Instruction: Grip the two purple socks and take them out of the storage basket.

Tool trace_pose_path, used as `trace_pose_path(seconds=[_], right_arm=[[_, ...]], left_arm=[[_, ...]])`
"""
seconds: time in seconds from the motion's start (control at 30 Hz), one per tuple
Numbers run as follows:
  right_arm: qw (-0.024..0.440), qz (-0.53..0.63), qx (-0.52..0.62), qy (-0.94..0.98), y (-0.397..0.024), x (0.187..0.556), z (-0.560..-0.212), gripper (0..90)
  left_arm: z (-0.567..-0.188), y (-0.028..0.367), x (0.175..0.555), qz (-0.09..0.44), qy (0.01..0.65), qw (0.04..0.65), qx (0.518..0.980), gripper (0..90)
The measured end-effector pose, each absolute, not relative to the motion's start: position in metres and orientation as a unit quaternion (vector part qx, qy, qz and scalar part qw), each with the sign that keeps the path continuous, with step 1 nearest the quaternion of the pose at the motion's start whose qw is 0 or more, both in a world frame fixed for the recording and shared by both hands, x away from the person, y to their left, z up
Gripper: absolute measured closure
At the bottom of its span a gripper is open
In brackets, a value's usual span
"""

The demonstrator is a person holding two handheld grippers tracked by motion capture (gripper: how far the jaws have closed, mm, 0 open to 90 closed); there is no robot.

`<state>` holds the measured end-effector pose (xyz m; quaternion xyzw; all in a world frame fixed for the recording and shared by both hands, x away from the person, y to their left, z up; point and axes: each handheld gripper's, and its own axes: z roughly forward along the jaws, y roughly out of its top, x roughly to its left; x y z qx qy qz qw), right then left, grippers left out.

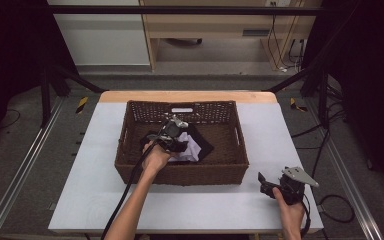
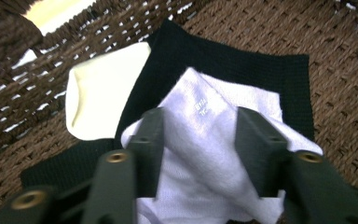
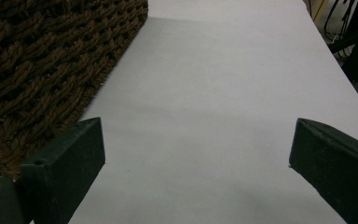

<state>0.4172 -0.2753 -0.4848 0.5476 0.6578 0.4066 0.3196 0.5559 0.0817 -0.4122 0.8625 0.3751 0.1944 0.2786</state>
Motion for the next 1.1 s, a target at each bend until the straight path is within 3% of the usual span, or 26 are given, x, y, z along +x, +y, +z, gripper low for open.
trace_pose_path(seconds=[0.07,0.13,0.3,0.83,1.1], right_arm=[[0.320,0.406,0.548,0.658,-0.275,0.417,-0.485,3.9],[0.320,0.406,0.548,0.658,-0.275,0.417,-0.485,3.9],[0.320,0.407,0.549,0.656,-0.275,0.417,-0.485,3.9],[0.320,0.408,0.548,0.656,-0.275,0.417,-0.485,3.9],[0.319,0.408,0.548,0.657,-0.275,0.417,-0.485,3.9]], left_arm=[[-0.412,0.082,0.556,0.193,0.374,0.277,0.864,60.6],[-0.412,0.081,0.555,0.187,0.365,0.276,0.869,72.4],[-0.409,0.083,0.552,0.194,0.359,0.286,0.867,84.6],[-0.391,0.097,0.538,0.223,0.335,0.405,0.821,85.7],[-0.373,0.109,0.531,0.241,0.344,0.475,0.773,85.9]])
